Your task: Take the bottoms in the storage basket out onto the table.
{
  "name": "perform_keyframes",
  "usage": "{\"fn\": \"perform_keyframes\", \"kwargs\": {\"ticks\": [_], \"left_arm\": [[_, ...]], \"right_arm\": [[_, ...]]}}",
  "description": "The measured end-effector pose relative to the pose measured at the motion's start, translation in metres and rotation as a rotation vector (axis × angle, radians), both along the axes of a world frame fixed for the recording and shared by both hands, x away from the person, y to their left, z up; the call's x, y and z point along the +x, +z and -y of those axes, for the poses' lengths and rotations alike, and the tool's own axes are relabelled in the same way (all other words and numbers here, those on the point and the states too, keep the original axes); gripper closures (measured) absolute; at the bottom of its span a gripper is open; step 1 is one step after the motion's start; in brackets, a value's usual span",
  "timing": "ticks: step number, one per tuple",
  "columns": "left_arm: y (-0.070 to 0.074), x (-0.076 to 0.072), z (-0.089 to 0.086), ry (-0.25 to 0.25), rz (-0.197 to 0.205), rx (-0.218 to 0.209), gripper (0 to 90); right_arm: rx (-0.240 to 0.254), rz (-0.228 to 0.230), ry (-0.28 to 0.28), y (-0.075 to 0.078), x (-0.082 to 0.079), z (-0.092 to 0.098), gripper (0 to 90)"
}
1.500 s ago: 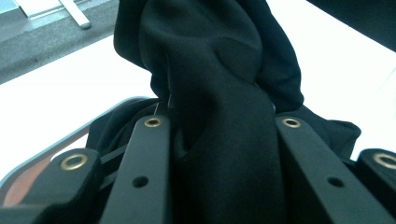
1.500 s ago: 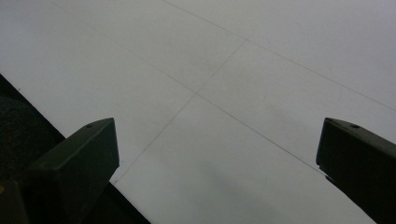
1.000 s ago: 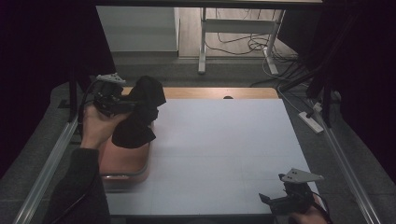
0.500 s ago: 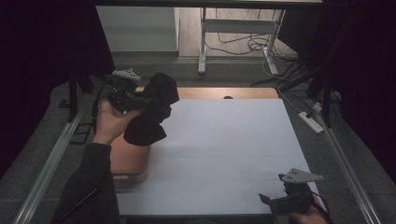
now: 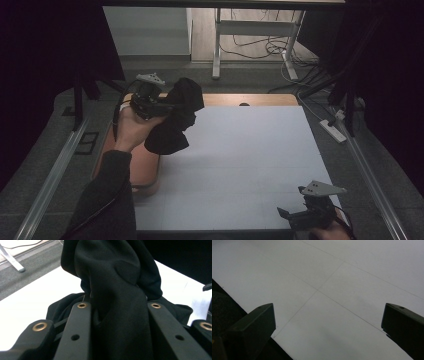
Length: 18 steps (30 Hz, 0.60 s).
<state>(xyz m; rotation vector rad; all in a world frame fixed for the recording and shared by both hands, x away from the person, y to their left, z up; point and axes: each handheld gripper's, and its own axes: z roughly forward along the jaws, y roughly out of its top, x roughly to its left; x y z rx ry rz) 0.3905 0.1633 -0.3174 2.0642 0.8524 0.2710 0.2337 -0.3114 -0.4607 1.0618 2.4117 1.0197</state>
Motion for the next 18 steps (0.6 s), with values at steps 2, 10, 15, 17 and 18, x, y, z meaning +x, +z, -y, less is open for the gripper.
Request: {"fn": "perform_keyframes", "kwargs": {"ticks": [2, 10, 15, 17, 18], "left_arm": [[-0.001, 0.001, 0.004, -0.005, 0.002, -0.002, 70.5], [-0.006, 0.007, 0.021, -0.033, 0.001, 0.001, 70.5], [-0.009, 0.011, 0.034, -0.049, 0.003, 0.000, 70.4], [-0.011, 0.013, 0.039, -0.057, 0.002, -0.001, 70.4], [-0.012, 0.014, 0.042, -0.061, 0.003, 0.000, 70.4]], "right_arm": [[0.001, 0.000, -0.001, 0.000, 0.000, 0.000, 0.0], [0.006, 0.000, -0.003, 0.000, 0.000, 0.000, 0.0], [0.005, 0.000, -0.002, 0.000, 0.000, 0.000, 0.0], [0.005, 0.001, -0.002, 0.000, 0.000, 0.001, 0.0], [0.006, 0.000, -0.002, 0.000, 0.000, 0.001, 0.0]]}}
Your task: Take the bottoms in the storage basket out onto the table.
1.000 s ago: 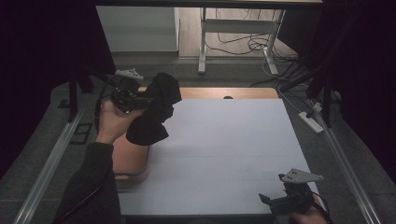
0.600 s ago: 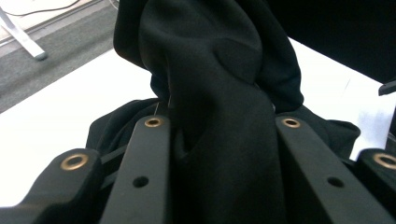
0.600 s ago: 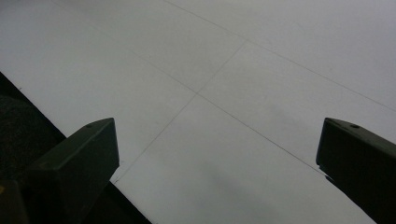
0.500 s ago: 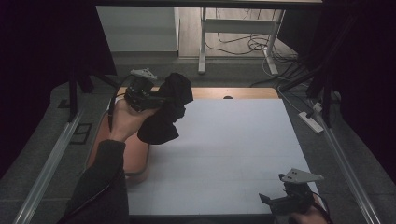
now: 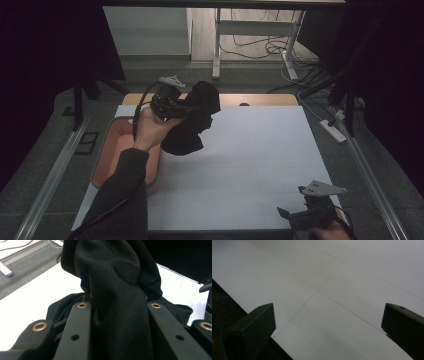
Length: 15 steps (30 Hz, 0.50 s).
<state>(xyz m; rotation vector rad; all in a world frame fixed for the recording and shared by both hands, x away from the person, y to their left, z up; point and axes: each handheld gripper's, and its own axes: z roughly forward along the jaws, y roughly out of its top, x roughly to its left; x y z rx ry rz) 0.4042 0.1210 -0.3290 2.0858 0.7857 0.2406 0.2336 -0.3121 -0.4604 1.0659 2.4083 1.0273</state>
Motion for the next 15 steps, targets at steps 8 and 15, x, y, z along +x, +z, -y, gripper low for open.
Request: {"fn": "perform_keyframes", "kwargs": {"ticks": [8, 15], "left_arm": [[-0.007, 0.005, 0.019, -0.019, -0.004, -0.006, 70.3], [-0.016, 0.010, 0.033, -0.036, -0.012, -0.006, 70.3]], "right_arm": [[-0.002, 0.003, 0.003, 0.000, 0.000, 0.000, 0.0], [-0.002, 0.004, 0.003, 0.000, 0.000, 0.000, 0.0]]}}
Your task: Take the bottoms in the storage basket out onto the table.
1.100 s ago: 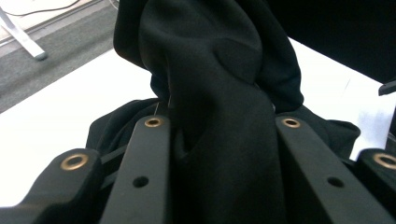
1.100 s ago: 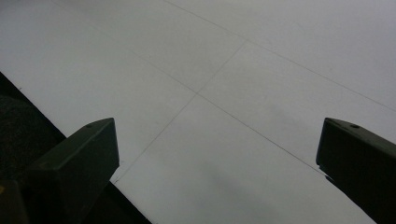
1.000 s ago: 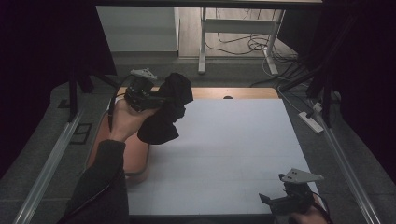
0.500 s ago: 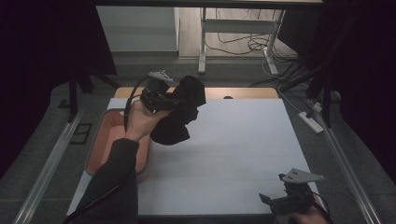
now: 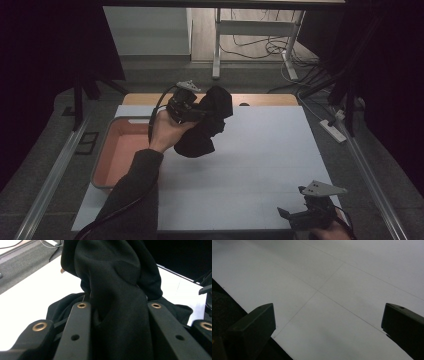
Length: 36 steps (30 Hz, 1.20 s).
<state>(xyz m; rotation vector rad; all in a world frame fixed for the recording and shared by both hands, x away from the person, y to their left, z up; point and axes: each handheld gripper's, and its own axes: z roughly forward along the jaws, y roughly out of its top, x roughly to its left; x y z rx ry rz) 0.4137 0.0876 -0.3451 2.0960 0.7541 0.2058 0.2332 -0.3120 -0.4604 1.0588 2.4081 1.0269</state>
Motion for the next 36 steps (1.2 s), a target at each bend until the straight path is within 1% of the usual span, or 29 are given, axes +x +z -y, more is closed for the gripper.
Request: {"fn": "perform_keyframes", "kwargs": {"ticks": [3, 10, 12, 14, 23, 28, 31, 36], "left_arm": [[-0.005, 0.002, 0.006, -0.005, 0.001, 0.001, 70.2], [-0.018, 0.006, 0.018, -0.014, -0.011, 0.005, 70.1], [-0.022, 0.007, 0.020, -0.013, -0.010, 0.006, 70.1], [-0.027, 0.009, 0.023, -0.012, -0.017, 0.000, 70.1], [-0.051, 0.014, 0.034, -0.006, -0.033, 0.013, 69.9], [-0.063, 0.017, 0.037, 0.003, -0.040, 0.029, 69.6], [-0.073, 0.019, 0.039, 0.009, -0.055, 0.031, 69.5], [-0.085, 0.020, 0.041, 0.002, -0.056, 0.056, 69.3]], "right_arm": [[-0.001, 0.002, 0.002, 0.000, 0.000, 0.000, 0.0], [0.001, 0.003, 0.004, 0.000, 0.000, 0.000, 0.0], [-0.001, 0.002, 0.004, 0.000, 0.000, 0.000, 0.0], [-0.001, 0.002, 0.005, 0.000, 0.000, 0.000, 0.0], [-0.001, 0.001, 0.008, 0.000, 0.000, 0.000, 0.0], [-0.004, 0.000, 0.009, 0.000, -0.001, -0.001, 0.0], [-0.007, 0.000, 0.011, 0.000, -0.001, -0.001, 0.0], [-0.008, 0.001, 0.015, 0.000, -0.001, -0.001, 0.0]]}}
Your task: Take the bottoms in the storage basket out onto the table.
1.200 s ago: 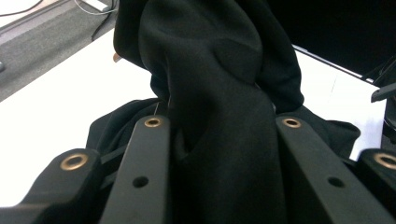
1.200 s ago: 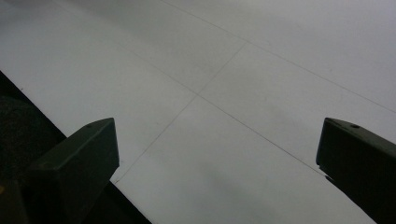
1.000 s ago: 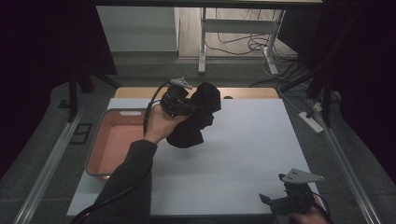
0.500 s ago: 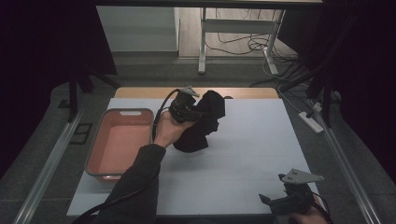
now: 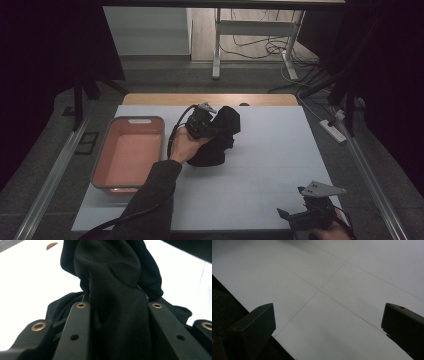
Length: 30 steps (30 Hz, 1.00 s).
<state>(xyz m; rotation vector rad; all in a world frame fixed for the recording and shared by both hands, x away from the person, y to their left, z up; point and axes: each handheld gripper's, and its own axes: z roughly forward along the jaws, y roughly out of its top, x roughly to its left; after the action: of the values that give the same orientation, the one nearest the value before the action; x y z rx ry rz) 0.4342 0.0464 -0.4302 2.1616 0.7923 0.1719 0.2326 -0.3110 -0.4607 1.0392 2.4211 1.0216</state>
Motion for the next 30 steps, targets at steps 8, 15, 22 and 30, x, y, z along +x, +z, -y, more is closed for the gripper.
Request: {"fn": "perform_keyframes", "kwargs": {"ticks": [8, 15, 22, 30], "left_arm": [[-0.025, -0.001, 0.010, -0.030, 0.002, 0.059, 68.2], [-0.044, 0.001, 0.014, -0.015, -0.026, 0.095, 67.5], [-0.060, 0.004, 0.016, 0.016, -0.071, 0.121, 66.1], [-0.076, 0.008, 0.011, 0.049, -0.111, 0.128, 61.6]], "right_arm": [[-0.005, 0.000, 0.006, 0.000, 0.000, -0.001, 0.0], [-0.012, 0.000, 0.012, -0.001, 0.000, -0.001, 0.0], [-0.017, -0.002, 0.018, -0.001, 0.000, -0.002, 0.0], [-0.026, -0.003, 0.023, -0.001, 0.000, -0.002, 0.0]]}}
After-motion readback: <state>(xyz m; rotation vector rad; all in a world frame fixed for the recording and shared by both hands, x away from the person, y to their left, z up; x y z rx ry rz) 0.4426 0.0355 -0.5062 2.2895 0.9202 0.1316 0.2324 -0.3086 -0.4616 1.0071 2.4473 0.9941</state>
